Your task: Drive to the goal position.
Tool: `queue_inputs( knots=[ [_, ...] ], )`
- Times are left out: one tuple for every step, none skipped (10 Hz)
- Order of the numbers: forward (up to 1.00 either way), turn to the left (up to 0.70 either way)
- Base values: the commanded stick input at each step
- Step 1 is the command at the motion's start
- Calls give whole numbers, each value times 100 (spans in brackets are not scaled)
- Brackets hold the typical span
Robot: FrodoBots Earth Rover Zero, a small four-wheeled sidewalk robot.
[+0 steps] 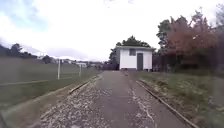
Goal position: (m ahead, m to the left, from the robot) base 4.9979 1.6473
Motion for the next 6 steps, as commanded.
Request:
queue_inputs(
  knots=[
    [60, -10],
    [60, -7],
    [60, -5],
    [60, -2],
    [60, 0],
    [60, -14]
  ],
)
